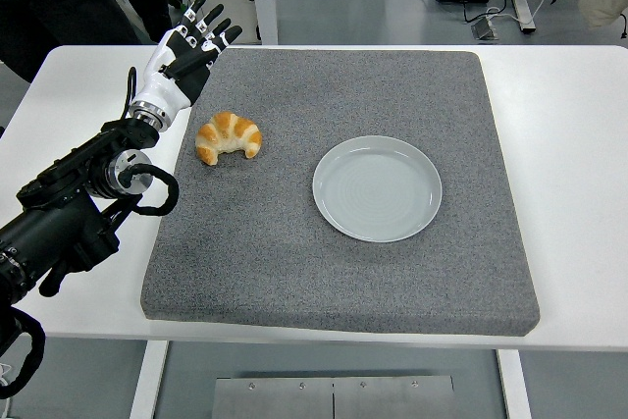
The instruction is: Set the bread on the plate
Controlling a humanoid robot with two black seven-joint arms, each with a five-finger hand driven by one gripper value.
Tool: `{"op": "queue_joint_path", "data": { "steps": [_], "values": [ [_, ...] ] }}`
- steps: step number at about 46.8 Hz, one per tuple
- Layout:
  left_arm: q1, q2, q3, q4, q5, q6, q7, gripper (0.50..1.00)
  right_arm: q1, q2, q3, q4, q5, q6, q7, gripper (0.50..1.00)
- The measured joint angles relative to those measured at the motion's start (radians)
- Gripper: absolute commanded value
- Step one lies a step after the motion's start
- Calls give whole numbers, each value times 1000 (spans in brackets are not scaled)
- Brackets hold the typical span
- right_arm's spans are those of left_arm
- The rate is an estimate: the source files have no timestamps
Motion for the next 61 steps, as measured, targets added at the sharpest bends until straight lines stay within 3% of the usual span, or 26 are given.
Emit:
{"op": "queue_joint_path", "data": {
  "steps": [42, 61],
  "values": [
    [-1, -20, 1, -1, 1, 0, -3, 965, 0, 0, 0, 0, 0, 0, 0, 1000],
    [2, -21, -2, -1, -4, -60, 0, 963, 1, 0, 0, 1, 0, 0, 0, 1000]
  ]
}}
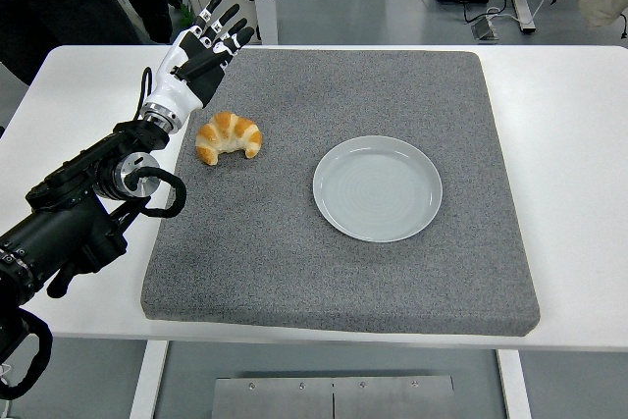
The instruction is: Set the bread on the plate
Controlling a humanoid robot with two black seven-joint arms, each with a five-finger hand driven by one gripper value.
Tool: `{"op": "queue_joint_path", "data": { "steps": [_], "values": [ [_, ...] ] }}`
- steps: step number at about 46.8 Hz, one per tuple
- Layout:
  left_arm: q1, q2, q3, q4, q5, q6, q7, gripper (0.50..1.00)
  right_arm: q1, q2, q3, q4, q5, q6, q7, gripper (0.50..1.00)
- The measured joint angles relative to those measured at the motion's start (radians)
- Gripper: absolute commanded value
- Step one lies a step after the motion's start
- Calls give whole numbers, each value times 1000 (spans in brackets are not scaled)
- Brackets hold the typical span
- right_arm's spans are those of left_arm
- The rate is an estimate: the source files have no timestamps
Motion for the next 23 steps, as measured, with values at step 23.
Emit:
{"op": "queue_joint_path", "data": {
  "steps": [23],
  "values": [
    [-10, 20, 5, -12, -1, 13, 17, 957, 0, 0, 0, -1, 0, 0, 0, 1000]
  ]
}}
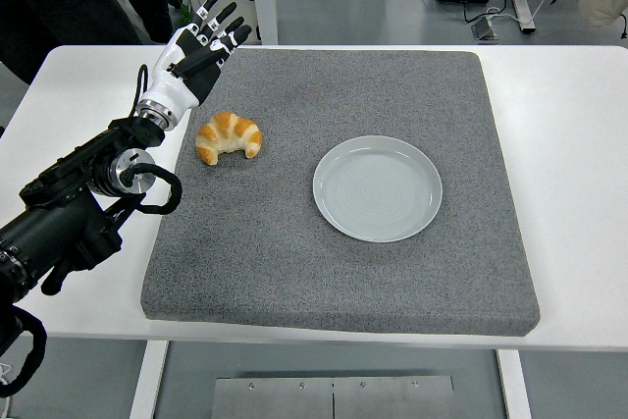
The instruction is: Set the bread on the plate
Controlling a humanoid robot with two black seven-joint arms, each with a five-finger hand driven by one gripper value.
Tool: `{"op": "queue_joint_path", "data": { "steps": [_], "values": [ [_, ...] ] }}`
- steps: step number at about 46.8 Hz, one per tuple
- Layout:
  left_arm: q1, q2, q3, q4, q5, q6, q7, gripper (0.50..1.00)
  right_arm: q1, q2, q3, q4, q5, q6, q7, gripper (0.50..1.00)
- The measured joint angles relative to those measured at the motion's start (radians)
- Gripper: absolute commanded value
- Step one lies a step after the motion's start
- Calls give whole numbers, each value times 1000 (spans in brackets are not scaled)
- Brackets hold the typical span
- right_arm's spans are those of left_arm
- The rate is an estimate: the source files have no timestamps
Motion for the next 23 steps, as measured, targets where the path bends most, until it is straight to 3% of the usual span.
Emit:
{"op": "queue_joint_path", "data": {
  "steps": [14, 23],
  "values": [
    [-18, 42, 4, -44, 9, 26, 48, 949, 0, 0, 0, 1, 0, 0, 0, 1000],
    [-44, 182, 100, -273, 10, 139, 91, 942, 0, 0, 0, 1, 0, 0, 0, 1000]
  ]
}}
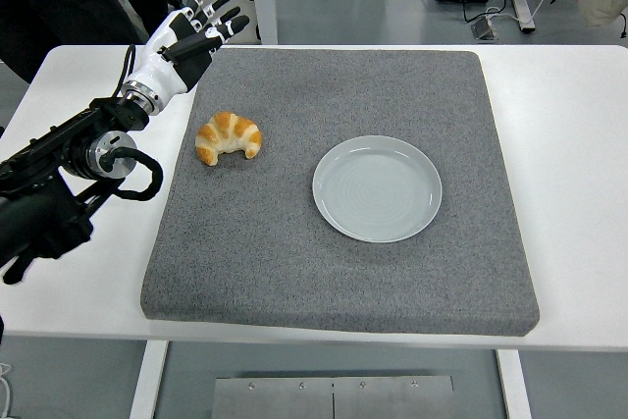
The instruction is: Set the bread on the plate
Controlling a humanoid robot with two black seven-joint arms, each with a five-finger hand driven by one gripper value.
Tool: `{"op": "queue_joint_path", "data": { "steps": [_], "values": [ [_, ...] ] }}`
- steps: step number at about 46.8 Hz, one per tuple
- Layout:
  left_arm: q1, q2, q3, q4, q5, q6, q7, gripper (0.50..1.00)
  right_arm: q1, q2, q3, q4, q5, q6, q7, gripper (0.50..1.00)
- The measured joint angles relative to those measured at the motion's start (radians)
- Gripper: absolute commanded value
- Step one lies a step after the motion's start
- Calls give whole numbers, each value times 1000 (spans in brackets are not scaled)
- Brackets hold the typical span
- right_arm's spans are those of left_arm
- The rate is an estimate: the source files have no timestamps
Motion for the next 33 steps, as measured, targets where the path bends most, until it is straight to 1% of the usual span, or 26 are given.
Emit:
{"op": "queue_joint_path", "data": {
  "steps": [5, 9, 13, 18, 21, 25, 28, 33],
  "values": [
    [-57, 88, 101, -122, 0, 50, 7, 942, 0, 0, 0, 0, 0, 0, 0, 1000],
    [-129, 141, 210, -164, 1, 62, 14, 943, 0, 0, 0, 0, 0, 0, 0, 1000],
    [-221, 186, 350, -172, 9, 60, 30, 943, 0, 0, 0, 0, 0, 0, 0, 1000],
    [-366, 216, 555, -173, 29, 52, 45, 943, 0, 0, 0, -1, 0, 0, 0, 1000],
    [-432, 222, 648, -173, 46, 51, 47, 943, 0, 0, 0, 0, 0, 0, 0, 1000],
    [-519, 229, 767, -178, 107, 51, 45, 945, 0, 0, 0, 0, 0, 0, 0, 1000],
    [-564, 241, 824, -202, 178, 51, 45, 945, 1, 0, 0, 0, 0, 0, 0, 1000],
    [-595, 286, 871, -269, 318, 47, 45, 945, 2, 0, 0, 0, 0, 0, 0, 1000]
  ]
}}
